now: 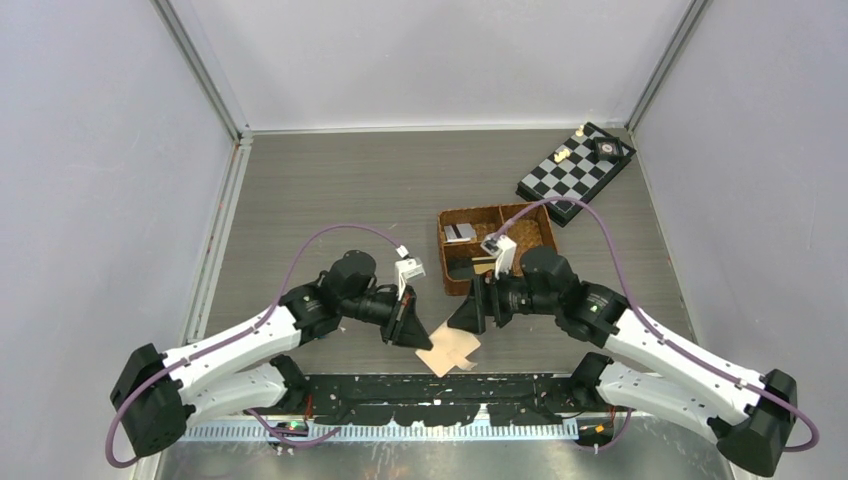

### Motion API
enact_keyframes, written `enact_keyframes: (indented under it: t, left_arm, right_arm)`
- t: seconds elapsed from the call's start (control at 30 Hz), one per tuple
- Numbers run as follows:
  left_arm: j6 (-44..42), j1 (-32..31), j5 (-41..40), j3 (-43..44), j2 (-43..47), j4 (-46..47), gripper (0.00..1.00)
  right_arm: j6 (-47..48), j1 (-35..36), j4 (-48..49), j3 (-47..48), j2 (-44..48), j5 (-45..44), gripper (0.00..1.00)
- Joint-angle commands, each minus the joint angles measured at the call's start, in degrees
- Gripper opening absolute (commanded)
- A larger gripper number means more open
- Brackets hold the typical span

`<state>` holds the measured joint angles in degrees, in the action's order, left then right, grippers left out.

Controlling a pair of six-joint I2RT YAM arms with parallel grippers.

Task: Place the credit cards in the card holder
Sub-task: Turn over the card holder at the center of the board.

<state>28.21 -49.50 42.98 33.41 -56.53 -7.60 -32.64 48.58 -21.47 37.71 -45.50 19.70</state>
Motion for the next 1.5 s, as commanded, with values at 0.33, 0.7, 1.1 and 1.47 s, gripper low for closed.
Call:
enact_keyframes:
  t: [0.33,0.7,1.1,1.47]
  left_arm:
    - [-1.3,-0.2,-9.1,4.1,4.6,-3.2,0.00]
    - [-2.5,10.6,-29.0,17.7,1.3,-27.9,0.83]
    - [-0.5,37.0,-23.8,17.8,1.1,-29.9,0.84]
    - [2.4,37.0,-21.1,9.5,0.6,-25.1,0.80]
  right_arm:
    - [-3.9,-0.1,10.3,1.6,-6.6,20.9,0.18]
    - [10.5,6.2,-1.1,11.9,-11.6,-9.9,0.01]
    - [32.9,28.1,8.2,21.9,-32.8,-56.3,0.00]
    - [45.1,39.4,11.4,30.4,-55.6,-70.7,0.18]
